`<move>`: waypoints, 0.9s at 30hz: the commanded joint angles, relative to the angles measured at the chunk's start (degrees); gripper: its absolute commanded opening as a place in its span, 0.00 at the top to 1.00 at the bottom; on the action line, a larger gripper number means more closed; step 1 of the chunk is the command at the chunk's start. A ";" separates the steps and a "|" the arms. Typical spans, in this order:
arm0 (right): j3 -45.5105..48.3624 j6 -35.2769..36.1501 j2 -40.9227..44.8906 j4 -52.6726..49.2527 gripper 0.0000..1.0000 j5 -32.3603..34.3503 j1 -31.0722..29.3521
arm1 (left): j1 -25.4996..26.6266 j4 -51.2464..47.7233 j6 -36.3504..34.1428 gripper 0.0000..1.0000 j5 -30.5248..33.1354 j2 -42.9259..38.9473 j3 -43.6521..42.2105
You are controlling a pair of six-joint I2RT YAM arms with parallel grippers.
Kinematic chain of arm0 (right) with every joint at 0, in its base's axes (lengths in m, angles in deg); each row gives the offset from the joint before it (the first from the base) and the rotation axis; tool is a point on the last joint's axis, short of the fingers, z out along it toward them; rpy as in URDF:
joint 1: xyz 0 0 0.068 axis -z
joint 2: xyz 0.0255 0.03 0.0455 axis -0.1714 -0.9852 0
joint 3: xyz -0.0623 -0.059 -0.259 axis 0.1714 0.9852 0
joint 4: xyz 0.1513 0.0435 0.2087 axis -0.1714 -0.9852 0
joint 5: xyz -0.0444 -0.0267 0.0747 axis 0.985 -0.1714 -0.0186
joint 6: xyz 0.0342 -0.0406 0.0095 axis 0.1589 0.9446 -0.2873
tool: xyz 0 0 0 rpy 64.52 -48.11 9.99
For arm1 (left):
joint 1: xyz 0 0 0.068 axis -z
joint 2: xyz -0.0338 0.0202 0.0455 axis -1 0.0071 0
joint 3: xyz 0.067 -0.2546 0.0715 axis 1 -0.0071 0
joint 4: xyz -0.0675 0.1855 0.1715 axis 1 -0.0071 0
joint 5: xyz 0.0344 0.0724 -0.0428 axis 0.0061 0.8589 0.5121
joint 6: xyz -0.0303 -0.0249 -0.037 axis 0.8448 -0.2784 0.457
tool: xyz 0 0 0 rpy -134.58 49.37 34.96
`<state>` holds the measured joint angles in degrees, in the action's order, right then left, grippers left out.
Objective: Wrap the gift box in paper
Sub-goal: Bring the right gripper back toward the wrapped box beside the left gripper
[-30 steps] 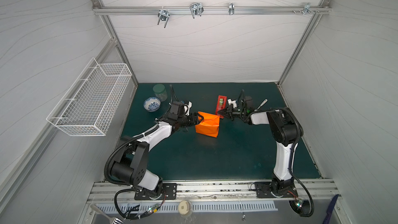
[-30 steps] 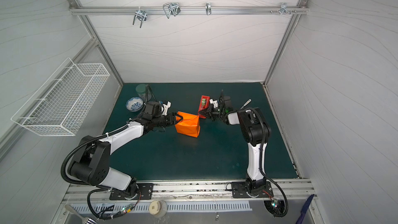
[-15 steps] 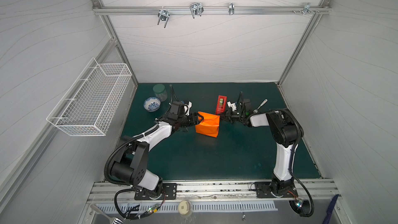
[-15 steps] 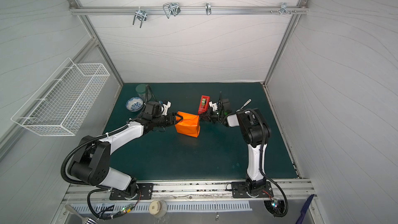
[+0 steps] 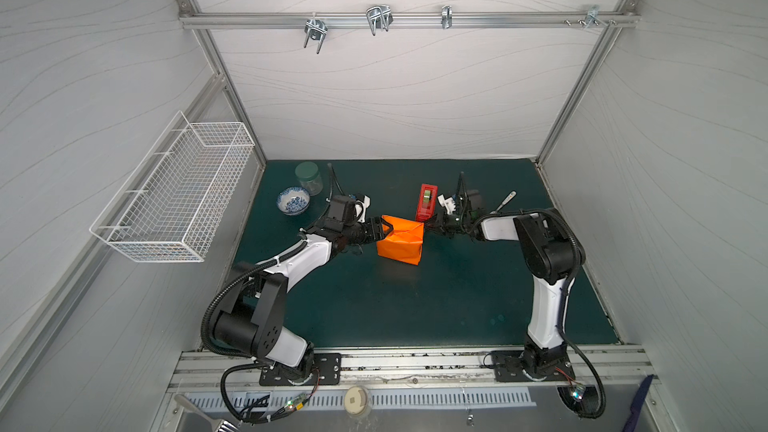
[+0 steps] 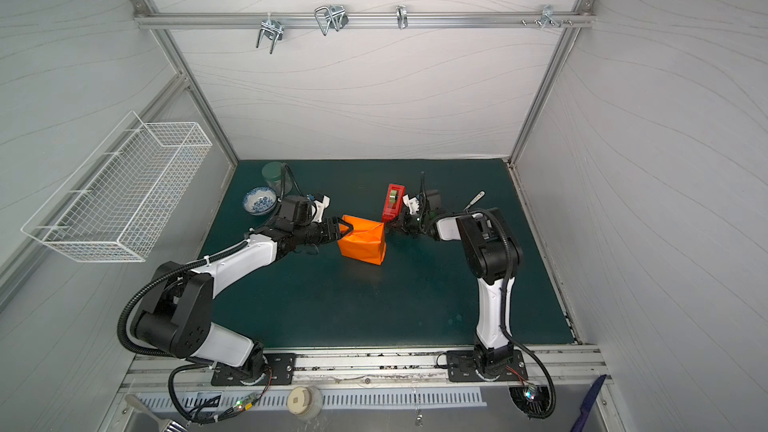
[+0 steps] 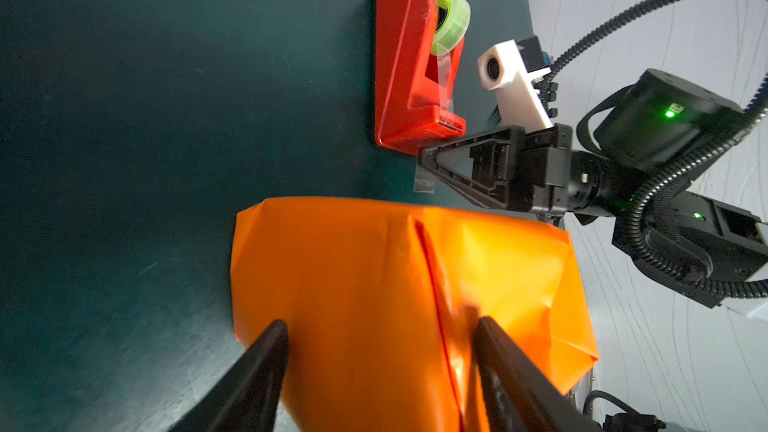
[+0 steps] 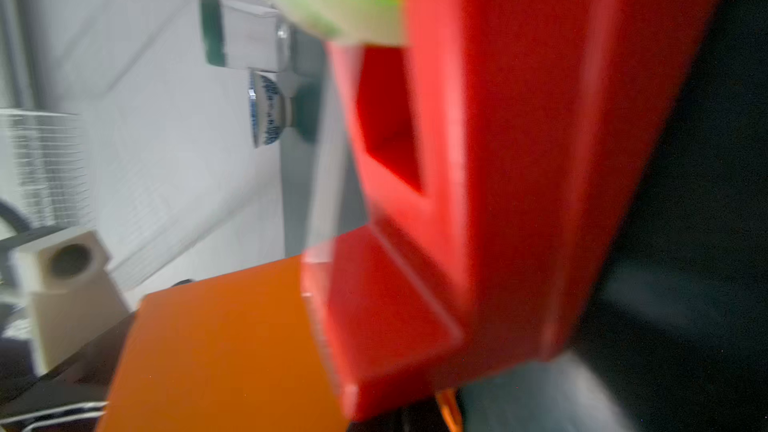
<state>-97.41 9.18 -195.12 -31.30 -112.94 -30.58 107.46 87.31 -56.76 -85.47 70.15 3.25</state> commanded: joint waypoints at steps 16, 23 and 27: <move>9.36 11.18 30.44 -15.77 1.00 0.50 0.38 | -0.64 -6.70 -2.10 0.28 4.17 2.17 -1.62; 3.51 11.55 30.91 -18.56 1.00 -2.47 -9.24 | -0.64 -6.48 -1.84 0.28 4.24 2.29 -1.54; -1.11 12.26 26.87 -21.41 1.00 -2.93 -12.80 | -0.67 -6.45 -1.84 0.28 4.24 2.44 -1.44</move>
<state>-96.14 19.69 -166.09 -48.48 -114.54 -42.18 107.38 87.40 -57.13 -85.47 70.26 3.25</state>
